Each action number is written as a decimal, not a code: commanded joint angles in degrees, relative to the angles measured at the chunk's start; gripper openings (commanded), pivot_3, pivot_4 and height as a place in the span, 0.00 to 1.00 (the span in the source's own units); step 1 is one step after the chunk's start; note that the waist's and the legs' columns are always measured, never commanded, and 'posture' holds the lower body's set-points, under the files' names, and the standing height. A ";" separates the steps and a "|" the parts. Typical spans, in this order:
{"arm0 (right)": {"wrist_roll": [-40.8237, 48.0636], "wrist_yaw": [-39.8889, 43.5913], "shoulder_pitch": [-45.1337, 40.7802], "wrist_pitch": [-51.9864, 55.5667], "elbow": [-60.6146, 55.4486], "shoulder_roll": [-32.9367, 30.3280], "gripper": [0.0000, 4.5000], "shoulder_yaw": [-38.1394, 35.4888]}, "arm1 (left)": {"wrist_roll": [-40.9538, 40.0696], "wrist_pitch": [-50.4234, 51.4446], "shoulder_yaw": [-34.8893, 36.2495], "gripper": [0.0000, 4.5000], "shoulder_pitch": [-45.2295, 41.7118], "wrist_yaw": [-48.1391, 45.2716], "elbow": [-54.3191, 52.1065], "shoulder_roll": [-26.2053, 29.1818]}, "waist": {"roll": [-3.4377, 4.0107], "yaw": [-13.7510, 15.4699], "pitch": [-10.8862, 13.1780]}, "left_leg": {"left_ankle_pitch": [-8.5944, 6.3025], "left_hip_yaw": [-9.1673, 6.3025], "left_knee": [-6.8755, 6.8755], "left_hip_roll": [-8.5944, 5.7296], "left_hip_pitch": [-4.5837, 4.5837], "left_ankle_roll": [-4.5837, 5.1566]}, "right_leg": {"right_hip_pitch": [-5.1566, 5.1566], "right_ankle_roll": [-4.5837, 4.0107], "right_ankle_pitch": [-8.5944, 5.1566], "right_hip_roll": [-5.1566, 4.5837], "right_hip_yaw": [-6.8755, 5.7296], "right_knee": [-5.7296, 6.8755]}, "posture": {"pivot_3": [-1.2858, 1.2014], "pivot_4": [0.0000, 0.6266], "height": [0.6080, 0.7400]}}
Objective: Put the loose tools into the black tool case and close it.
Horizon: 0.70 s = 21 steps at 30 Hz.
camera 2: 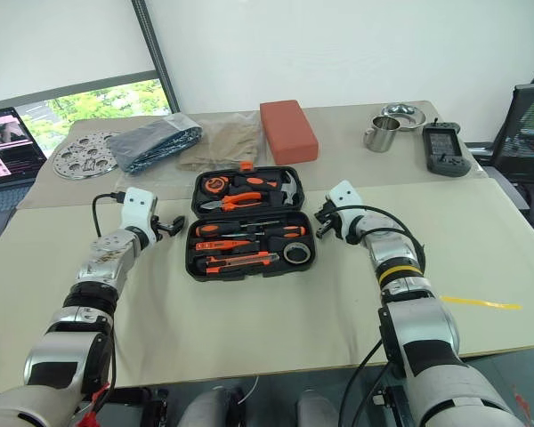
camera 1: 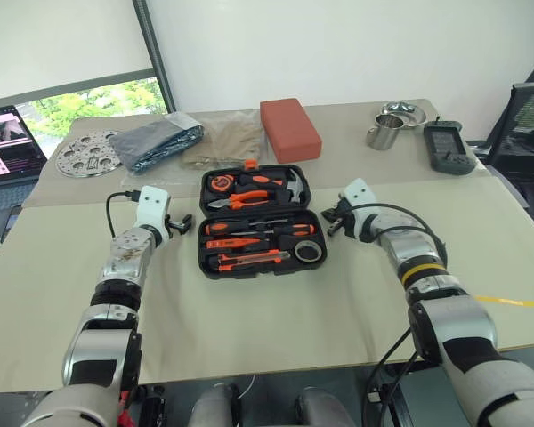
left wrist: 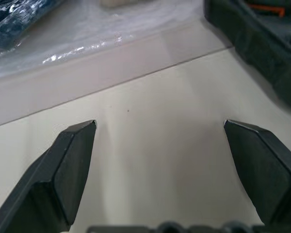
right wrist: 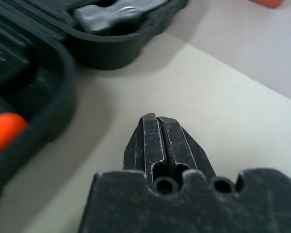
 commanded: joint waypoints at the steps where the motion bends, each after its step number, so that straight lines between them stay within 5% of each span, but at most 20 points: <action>1: 3.36 6.16 1.62 1.80 -6.00 0.42 0.00 -1.50 | -1.67 -2.45 -2.42 1.00 3.33 -9.41 -5.12 -2.21 | 0.01 0.25 -0.01 | 0.00 0.03 0.02 0.02 0.00 0.00 | 0.04 0.00 0.00 -0.04 -0.06 0.02 | 0.52 0.24 1.00; 6: 6.88 11.44 9.40 9.18 -20.80 0.46 0.00 -1.20 | -4.78 0.80 -4.65 1.00 13.31 -19.77 -19.68 -1.17 | 0.13 0.29 -0.08 | -0.01 0.04 -0.09 0.04 -0.03 -0.01 | 0.03 0.00 0.00 -0.07 -0.07 0.04 | 0.52 0.24 1.00; 15: 10.00 9.53 24.91 28.80 -51.73 -0.70 0.00 0.92 | -4.65 6.61 -0.13 1.00 21.61 -16.25 -30.21 2.86 | 0.13 0.17 -0.10 | -0.15 -0.23 -0.09 0.07 0.00 0.19 | 0.01 0.01 -0.01 -0.04 0.04 -0.06 | 0.52 0.24 1.00; 21: 7.02 2.08 27.71 30.78 -56.69 0.59 0.00 0.46 | -4.02 5.57 2.09 1.00 21.37 -13.66 -28.00 3.98 | 0.09 -0.33 -0.08 | -0.35 -0.25 -0.11 0.08 0.12 0.52 | 0.00 0.01 0.00 0.04 0.04 0.00 | 0.52 0.24 1.00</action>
